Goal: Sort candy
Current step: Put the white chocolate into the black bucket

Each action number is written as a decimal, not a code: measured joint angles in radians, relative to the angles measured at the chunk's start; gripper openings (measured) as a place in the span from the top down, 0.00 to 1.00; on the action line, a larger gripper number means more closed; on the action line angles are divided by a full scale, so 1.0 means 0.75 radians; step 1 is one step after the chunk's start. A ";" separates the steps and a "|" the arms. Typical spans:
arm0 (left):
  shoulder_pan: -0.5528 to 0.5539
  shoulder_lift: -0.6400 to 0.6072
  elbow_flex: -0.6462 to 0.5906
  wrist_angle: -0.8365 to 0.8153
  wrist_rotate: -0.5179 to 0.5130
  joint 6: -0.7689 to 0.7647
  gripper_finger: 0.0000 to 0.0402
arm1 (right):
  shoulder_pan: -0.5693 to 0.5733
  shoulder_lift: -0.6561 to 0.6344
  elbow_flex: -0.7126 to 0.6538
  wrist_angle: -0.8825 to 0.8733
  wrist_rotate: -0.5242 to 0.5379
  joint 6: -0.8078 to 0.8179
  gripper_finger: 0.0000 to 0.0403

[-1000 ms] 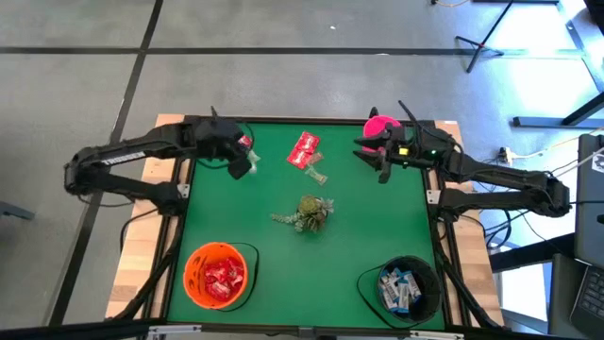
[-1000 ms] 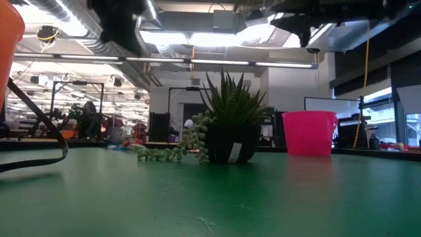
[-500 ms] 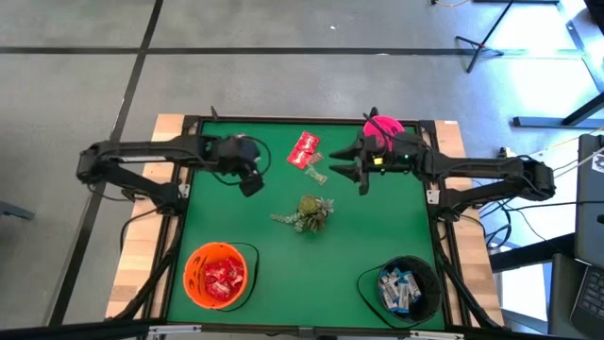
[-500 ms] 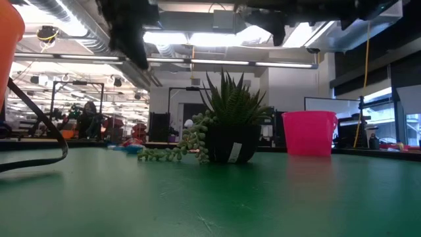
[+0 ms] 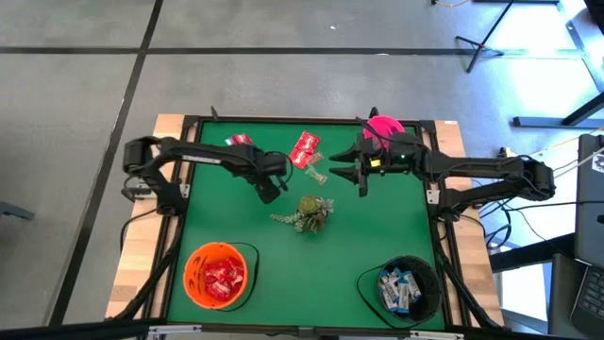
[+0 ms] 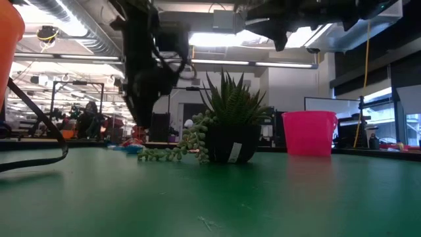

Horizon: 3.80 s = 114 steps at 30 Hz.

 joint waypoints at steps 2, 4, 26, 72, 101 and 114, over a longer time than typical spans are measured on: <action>-0.016 0.059 0.000 -0.002 -0.001 0.032 0.51 | 0.000 0.000 0.000 -0.012 0.000 -0.015 0.54; -0.028 0.109 0.000 -0.004 -0.010 0.035 0.49 | 0.000 0.000 0.000 -0.018 0.000 -0.016 0.54; -0.027 0.192 0.000 -0.011 -0.073 0.001 0.74 | 0.000 -0.001 -0.001 -0.036 0.000 -0.017 0.54; -0.031 0.306 0.003 0.016 -0.090 -0.043 0.83 | -0.001 -0.002 -0.001 -0.034 0.015 -0.011 0.54; -0.422 -0.524 0.001 0.436 0.026 -0.027 1.00 | 0.216 0.239 -0.001 0.310 0.087 -0.299 0.54; -0.471 -0.526 0.002 0.635 0.163 0.074 1.00 | 0.243 0.536 0.330 0.063 -0.080 -0.435 0.43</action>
